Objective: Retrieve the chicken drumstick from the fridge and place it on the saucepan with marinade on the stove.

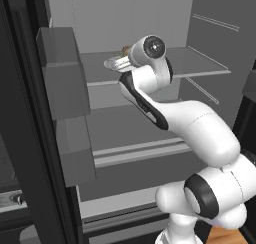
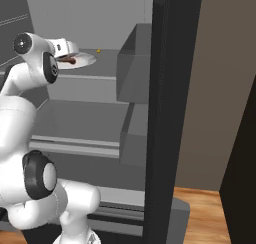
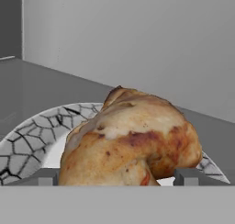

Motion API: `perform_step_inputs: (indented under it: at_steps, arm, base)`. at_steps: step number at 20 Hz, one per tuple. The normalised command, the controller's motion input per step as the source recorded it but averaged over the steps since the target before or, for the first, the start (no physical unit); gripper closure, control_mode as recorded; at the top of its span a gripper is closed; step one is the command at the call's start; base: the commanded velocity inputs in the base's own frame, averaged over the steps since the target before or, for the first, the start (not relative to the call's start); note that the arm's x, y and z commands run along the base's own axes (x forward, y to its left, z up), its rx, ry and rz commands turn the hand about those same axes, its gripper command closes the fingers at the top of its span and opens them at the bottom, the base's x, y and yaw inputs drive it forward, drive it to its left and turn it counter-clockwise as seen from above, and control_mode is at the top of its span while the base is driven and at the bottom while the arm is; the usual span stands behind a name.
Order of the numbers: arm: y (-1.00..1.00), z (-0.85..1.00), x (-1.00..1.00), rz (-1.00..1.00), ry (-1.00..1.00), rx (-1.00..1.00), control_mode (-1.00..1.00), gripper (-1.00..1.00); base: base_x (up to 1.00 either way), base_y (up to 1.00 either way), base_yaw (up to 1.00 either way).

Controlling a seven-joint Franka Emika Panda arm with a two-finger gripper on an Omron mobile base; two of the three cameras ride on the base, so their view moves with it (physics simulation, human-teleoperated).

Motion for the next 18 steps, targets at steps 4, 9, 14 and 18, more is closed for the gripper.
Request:
perform_step_inputs:
  at_steps: [4, 9, 14, 18]
  arm:
    - [0.0, 0.3, -0.98, 0.0, -0.1, 0.0, -1.0, 1.0]
    - [0.0, 0.17, -1.0, -0.01, -0.01, 0.03, -1.0, 1.0]
    - [0.0, -0.1, -1.0, -0.03, 0.06, 0.0, -1.0, 1.0]
    - [0.0, -0.46, -1.0, -0.02, 0.1, 0.0, -1.0, 1.0]
  base:
    - [0.0, 0.0, 0.0]
    - [0.0, 0.0, 0.0]
    - [0.0, 0.0, 0.0]
    - [0.0, 0.0, 0.0]
